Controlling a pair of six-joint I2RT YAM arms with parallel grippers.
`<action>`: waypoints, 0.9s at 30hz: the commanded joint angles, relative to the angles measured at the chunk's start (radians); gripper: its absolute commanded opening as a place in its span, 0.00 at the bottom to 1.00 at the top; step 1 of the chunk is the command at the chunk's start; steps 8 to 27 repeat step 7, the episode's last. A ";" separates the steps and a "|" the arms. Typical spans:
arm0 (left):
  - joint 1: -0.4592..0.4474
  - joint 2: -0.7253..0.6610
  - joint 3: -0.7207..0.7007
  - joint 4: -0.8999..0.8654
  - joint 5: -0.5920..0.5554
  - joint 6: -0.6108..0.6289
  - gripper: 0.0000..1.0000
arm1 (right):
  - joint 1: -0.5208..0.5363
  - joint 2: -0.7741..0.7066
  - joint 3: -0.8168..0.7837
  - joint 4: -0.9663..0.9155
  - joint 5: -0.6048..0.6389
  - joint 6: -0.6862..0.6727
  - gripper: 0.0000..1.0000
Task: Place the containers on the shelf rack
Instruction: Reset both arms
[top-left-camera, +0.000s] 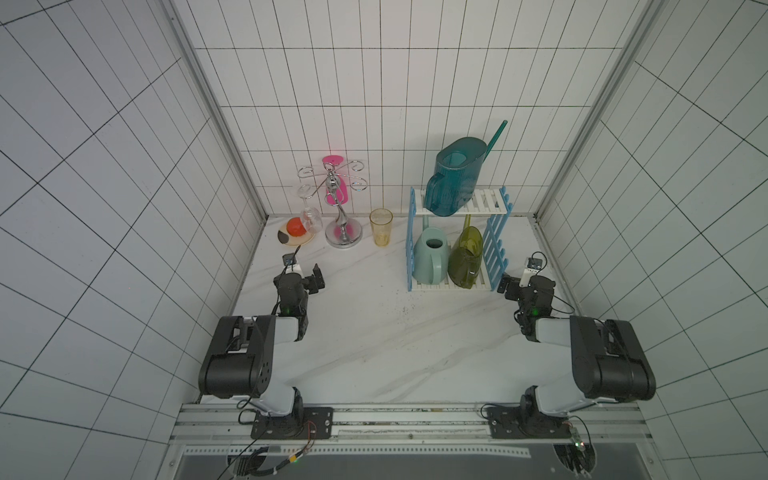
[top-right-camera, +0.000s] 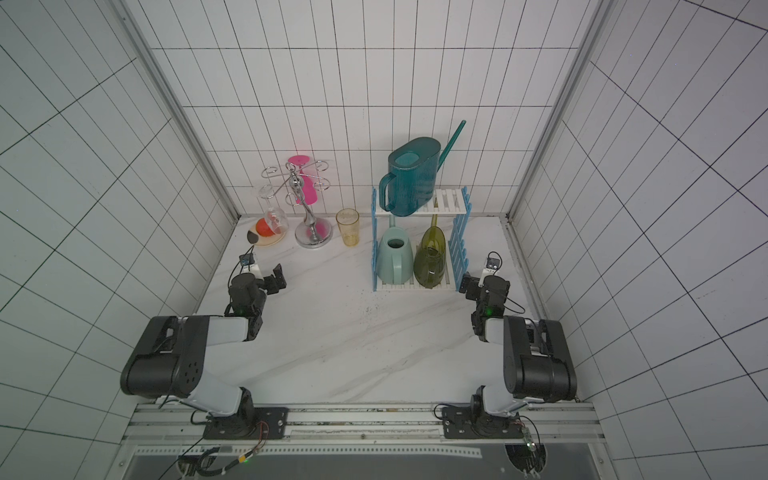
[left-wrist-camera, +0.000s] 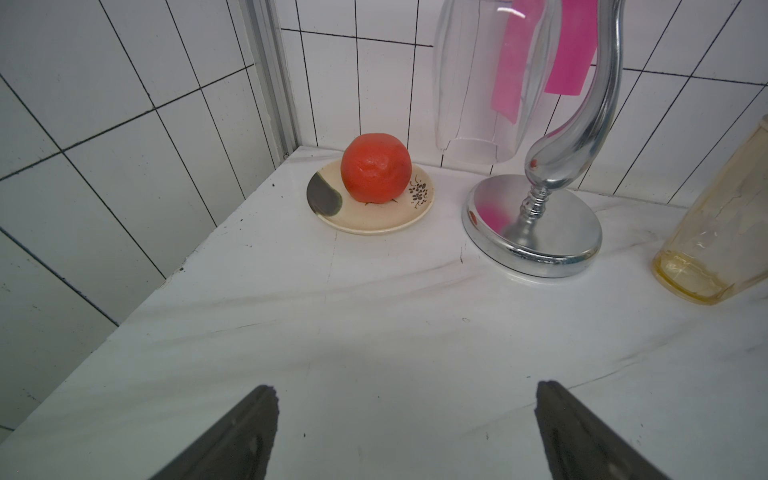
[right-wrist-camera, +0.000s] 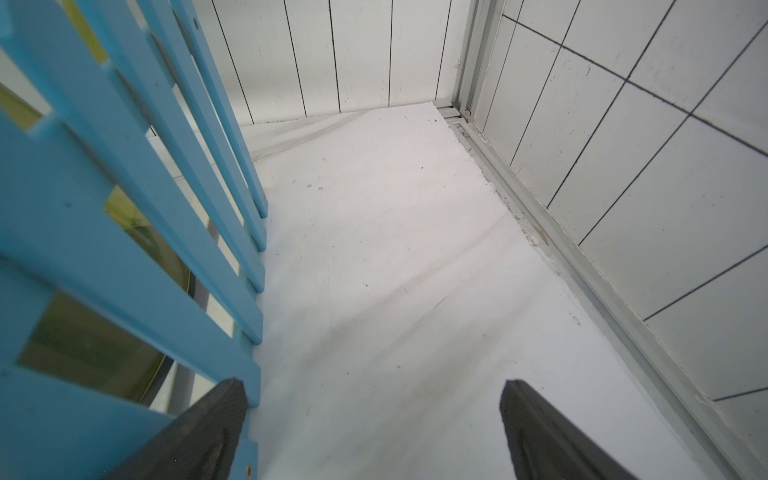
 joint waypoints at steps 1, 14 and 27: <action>-0.006 0.006 0.013 -0.001 0.005 -0.003 0.98 | -0.009 0.009 0.013 -0.010 -0.010 -0.006 0.99; -0.009 0.008 0.019 -0.008 -0.002 -0.002 0.98 | -0.008 0.009 0.013 -0.009 -0.010 -0.006 0.99; -0.009 0.008 0.019 -0.008 -0.002 -0.002 0.98 | -0.008 0.009 0.013 -0.009 -0.010 -0.006 0.99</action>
